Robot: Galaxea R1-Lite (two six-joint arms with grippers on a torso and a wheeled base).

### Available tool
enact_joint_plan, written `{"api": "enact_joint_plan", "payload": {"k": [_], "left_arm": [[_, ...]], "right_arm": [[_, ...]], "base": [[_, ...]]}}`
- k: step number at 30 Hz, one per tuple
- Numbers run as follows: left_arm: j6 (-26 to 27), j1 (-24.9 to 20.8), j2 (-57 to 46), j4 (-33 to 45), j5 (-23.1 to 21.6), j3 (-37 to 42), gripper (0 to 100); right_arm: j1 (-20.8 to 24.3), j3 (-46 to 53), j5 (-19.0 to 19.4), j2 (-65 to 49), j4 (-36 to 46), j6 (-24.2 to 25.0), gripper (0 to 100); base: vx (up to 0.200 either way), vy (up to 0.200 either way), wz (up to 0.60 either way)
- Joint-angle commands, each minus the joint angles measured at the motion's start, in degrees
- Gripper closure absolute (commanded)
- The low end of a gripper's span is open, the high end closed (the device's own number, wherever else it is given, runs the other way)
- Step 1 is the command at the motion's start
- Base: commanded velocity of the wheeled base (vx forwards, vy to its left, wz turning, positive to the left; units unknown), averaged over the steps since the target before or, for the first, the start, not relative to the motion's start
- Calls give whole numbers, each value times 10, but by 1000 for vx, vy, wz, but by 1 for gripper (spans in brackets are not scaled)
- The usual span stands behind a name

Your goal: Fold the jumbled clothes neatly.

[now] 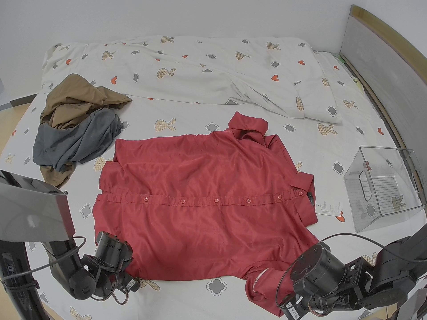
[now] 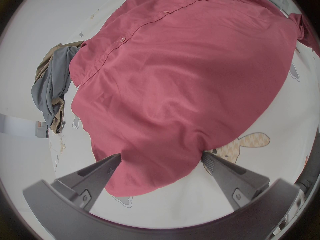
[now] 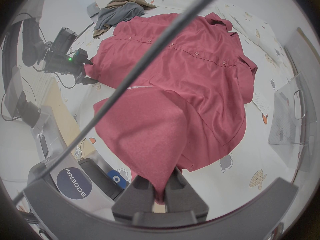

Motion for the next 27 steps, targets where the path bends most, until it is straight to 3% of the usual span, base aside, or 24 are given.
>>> {"api": "enact_joint_plan", "payload": {"k": [1, 9, 10, 27], "left_arm": [[0, 0, -19, 4, -3, 3, 0], [-1, 2, -15, 0, -3, 9, 0], [-2, 2, -15, -7, -3, 9, 100], [-1, 1, -25, -50, -24, 59, 100]], "right_arm": [[-1, 0, 3, 0, 0, 1, 100], [0, 8, 3, -2, 0, 1, 100], [0, 9, 3, -2, 0, 1, 100], [9, 26, 4, -4, 0, 0, 100]], "base": [[0, 0, 0], [0, 0, 0], [0, 0, 0], [0, 0, 0]]}}
